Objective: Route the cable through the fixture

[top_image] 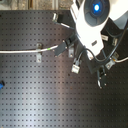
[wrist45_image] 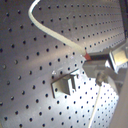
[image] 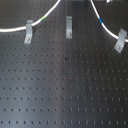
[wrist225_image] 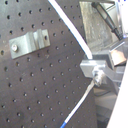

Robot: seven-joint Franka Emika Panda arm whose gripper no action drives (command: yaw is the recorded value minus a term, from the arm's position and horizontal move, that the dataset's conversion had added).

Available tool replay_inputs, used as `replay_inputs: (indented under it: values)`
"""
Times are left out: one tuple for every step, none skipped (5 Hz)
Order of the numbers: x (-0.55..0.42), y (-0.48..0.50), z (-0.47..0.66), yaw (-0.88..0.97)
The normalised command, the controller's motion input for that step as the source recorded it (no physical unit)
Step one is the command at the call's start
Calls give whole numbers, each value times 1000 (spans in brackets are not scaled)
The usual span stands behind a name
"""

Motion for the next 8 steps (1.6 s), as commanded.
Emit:
replay_inputs:
  values:
    - [-431, 109, 395, 434]
    - [-301, 170, 308, 523]
    - [-169, 335, 313, 557]
    - [-91, 412, 308, 531]
    - [-66, 397, 335, 523]
    - [-148, 309, 334, 509]
    - [-383, 153, 270, 489]
    - [-427, 191, 256, 471]
